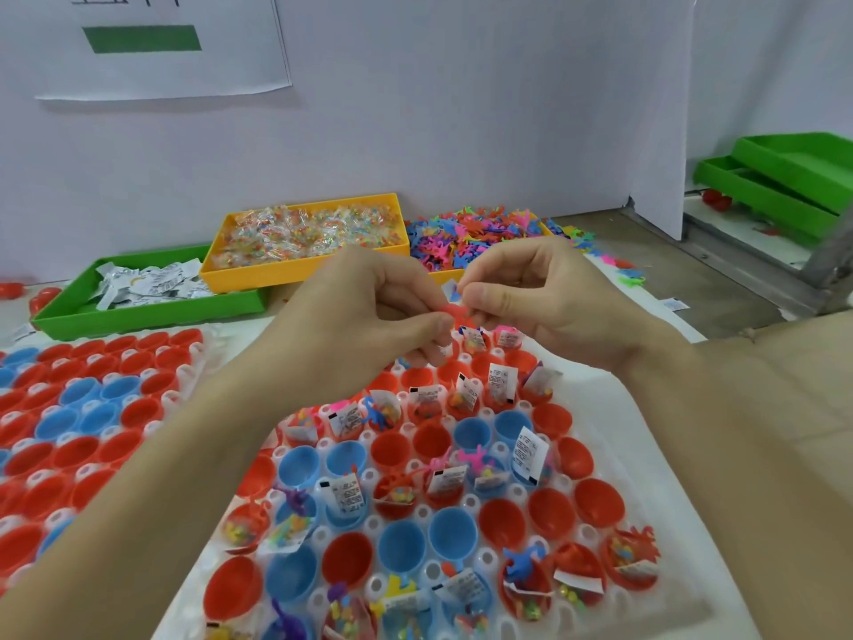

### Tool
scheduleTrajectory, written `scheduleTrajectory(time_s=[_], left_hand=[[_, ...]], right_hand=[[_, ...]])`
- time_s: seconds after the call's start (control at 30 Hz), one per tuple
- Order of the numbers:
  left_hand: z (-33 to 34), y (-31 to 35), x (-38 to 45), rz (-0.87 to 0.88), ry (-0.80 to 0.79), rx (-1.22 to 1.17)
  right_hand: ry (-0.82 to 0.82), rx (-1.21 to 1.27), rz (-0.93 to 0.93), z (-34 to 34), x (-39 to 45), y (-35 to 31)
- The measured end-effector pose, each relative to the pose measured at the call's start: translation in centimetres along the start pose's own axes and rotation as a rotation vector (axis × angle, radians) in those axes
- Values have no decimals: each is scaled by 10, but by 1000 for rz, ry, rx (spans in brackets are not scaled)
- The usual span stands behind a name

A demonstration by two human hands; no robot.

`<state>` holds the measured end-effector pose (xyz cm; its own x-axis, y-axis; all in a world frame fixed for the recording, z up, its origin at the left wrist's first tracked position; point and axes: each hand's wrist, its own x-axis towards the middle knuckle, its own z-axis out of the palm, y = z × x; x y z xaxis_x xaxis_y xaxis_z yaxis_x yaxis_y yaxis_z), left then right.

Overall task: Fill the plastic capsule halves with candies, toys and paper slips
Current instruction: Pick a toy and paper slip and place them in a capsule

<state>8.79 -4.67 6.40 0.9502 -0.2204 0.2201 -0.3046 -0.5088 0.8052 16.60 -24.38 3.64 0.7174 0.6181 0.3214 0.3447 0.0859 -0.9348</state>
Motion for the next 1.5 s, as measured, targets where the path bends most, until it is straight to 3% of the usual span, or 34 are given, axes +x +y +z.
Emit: scheduleTrajectory(time_s=[0.2,0.3,0.53,0.73,1.1,1.5], left_hand=[[-7,4,-3,37,-78,76],[-18,4,-5,53,-65,75],[-42,8,-10,89,90,-22],[-57,15,-9,106,168,-24],[-59,15,-6,125,180,31],[-63,11,-6,134,200,62]], right_hand=[[-129,36,48,-28,-8,-8],[-245,-82,145,-50,-20,-14],[-510,-320,439,-62,-30,-23],[-610,-435,559,-59,-29,-28],[-618,-529,642,-41,-23,-26],[-456,-522,672,-52,-26,-23]])
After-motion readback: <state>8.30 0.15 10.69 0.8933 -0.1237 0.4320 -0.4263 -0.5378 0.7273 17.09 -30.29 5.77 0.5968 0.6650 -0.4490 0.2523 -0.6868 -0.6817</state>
